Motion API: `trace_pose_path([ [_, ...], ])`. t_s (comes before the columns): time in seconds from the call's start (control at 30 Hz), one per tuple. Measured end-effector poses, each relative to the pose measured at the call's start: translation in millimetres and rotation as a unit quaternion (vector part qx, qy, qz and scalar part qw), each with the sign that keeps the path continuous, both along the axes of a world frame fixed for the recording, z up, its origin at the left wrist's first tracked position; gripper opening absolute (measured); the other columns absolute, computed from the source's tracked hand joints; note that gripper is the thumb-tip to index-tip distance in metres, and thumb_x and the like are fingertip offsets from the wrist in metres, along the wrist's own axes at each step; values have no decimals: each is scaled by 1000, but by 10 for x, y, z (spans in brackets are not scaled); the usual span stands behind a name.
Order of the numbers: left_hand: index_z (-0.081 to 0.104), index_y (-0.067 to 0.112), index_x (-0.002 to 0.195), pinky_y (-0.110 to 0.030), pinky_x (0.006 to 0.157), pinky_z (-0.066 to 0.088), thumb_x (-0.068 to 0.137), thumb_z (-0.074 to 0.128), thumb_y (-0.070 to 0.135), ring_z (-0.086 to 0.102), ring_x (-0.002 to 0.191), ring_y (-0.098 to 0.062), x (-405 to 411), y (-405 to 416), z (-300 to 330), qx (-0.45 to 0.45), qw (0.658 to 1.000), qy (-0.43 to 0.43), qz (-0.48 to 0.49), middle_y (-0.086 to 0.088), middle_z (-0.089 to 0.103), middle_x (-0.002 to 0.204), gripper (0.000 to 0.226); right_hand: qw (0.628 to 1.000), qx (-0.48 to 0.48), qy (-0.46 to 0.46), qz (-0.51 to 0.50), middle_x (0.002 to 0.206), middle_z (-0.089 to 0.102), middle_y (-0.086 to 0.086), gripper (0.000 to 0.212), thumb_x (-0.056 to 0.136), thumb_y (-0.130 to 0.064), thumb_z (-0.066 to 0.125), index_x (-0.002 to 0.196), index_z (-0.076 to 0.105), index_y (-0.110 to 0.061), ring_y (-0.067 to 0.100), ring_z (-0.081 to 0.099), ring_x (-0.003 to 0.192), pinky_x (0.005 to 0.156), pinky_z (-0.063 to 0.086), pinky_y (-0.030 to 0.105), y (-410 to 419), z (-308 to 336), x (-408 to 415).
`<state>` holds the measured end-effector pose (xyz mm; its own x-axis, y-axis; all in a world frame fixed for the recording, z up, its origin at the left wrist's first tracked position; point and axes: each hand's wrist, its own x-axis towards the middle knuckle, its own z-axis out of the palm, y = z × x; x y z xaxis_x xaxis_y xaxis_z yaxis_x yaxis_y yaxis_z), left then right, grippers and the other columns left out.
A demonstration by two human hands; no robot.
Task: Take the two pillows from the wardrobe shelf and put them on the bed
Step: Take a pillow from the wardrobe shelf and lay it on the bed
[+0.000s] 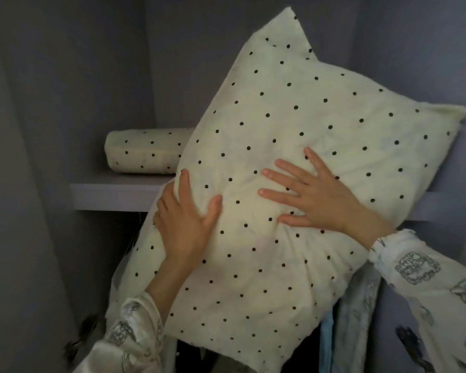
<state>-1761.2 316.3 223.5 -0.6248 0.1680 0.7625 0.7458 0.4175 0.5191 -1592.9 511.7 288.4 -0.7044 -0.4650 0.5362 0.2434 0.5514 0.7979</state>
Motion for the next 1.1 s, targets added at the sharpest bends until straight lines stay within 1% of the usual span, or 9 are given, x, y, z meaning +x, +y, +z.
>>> trace_pose_path([
  [0.13,17,24,143,-55,95,39,80,45,60,38,119,-39,139,25,-277,43,997,-67,-11,-21,38,134,78,997,17,-72,-29,152,31,2,69,84,-63,45,143,32,-31,25,30,139,111,19,58,-30,253,-43],
  [0.27,14,23,144,-54,94,40,81,53,53,37,118,-41,227,1,-428,38,994,-97,-30,-24,35,134,80,998,-33,-24,-55,152,31,3,85,72,-68,54,144,31,-28,27,29,139,111,14,57,-85,226,9],
  [0.43,9,22,145,-60,102,31,78,47,61,30,127,-43,204,-87,-267,-6,999,-40,-22,-27,27,142,86,978,-161,91,-95,155,24,4,91,69,-71,53,145,26,-29,26,21,143,112,12,58,-133,-101,80],
  [0.6,21,33,141,-66,106,21,78,43,68,13,140,-40,174,117,297,-55,992,112,-28,-18,15,152,76,974,-184,88,-98,156,22,4,89,71,-71,44,146,22,-30,25,18,144,113,11,56,-110,-96,79],
  [0.67,18,41,141,-69,105,17,77,43,70,7,142,-38,156,242,445,-69,992,100,-35,-12,9,155,75,974,-183,102,-90,155,25,3,86,74,-71,44,146,24,-29,24,22,143,113,14,56,-93,-130,80],
  [0.73,15,43,141,-69,105,20,76,44,70,9,142,-37,129,306,438,-71,993,87,-22,-10,9,156,76,969,-191,140,-75,153,30,3,78,80,-69,43,145,29,-27,24,26,141,113,17,55,-92,-231,89],
  [0.9,11,43,142,-67,106,20,77,46,69,9,142,-39,94,329,264,-60,995,78,-7,-10,7,157,78,925,-281,242,-80,154,24,3,59,95,-54,36,146,26,-27,22,18,144,115,12,51,-143,-729,222],
  [1.0,12,41,142,-68,105,21,77,48,68,7,142,-40,97,313,208,-59,995,79,-18,-11,5,157,79,903,-329,258,-96,154,21,3,57,95,-50,36,146,26,-28,22,14,143,115,8,52,-164,-944,344],
  [1.1,7,45,142,-68,106,19,76,46,71,3,143,-39,88,290,211,-59,995,64,-38,-9,0,158,81,871,-394,279,-96,154,15,3,64,91,-55,38,146,25,-25,24,10,144,114,7,55,-194,-975,403],
])
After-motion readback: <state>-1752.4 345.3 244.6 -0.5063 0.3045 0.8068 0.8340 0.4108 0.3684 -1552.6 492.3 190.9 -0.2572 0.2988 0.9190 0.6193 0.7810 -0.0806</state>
